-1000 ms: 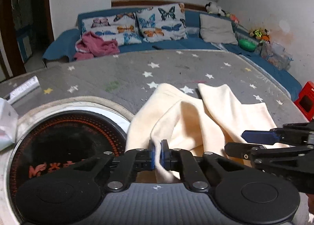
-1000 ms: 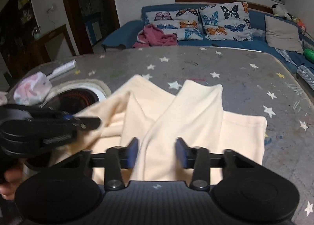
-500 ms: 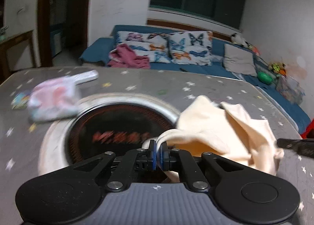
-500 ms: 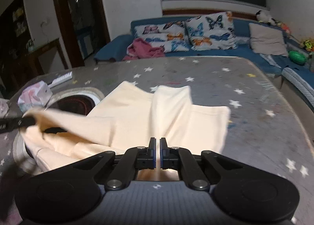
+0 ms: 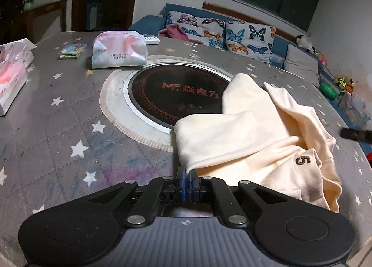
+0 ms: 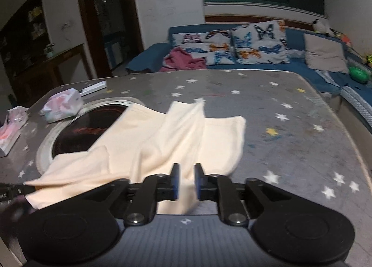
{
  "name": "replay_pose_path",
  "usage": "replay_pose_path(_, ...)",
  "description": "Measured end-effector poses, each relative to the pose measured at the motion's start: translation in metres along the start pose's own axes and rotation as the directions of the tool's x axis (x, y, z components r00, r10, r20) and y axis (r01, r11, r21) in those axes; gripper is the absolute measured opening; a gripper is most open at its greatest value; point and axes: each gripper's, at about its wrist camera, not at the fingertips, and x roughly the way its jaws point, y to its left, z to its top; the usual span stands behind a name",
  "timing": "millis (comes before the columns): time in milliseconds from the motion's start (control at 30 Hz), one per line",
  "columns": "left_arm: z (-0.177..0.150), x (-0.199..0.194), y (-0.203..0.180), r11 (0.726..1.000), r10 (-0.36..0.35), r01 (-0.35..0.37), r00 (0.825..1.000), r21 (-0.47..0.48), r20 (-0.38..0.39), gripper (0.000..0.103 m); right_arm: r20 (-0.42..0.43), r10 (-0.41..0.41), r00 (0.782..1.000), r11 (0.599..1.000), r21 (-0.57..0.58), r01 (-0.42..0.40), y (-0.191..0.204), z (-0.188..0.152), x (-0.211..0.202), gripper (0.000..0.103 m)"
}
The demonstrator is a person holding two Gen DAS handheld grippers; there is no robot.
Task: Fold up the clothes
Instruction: 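Lift and shake the sweatshirt with both tools, spreading it flat on the table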
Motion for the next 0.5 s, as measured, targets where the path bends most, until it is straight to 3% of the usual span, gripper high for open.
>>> replay_pose_path(100,0.003,-0.005,0.0,1.0,0.001,-0.001,1.0,0.016,0.014,0.017,-0.007,0.026,1.0,0.999,-0.03,-0.026,0.017,0.007,0.017,0.024)
replay_pose_path(167,0.004,-0.006,0.0,1.0,-0.004,0.003,1.0,0.026,0.022,0.028,-0.015,0.04,0.999,0.998,-0.038,-0.041,0.026,0.014,0.029,0.025)
replay_pose_path(233,0.006,-0.009,0.0,0.999,0.001,-0.002,0.999,0.035,0.035,0.047,-0.027,0.049,0.998,0.998,-0.04,-0.05,0.032,0.02,0.04,0.031)
replay_pose_path(500,0.017,-0.014,0.008,1.0,0.004,-0.005,0.998,0.019,0.07,0.056,-0.071,0.006,0.997,0.994,-0.112,-0.014,0.057,0.046,0.093,0.032)
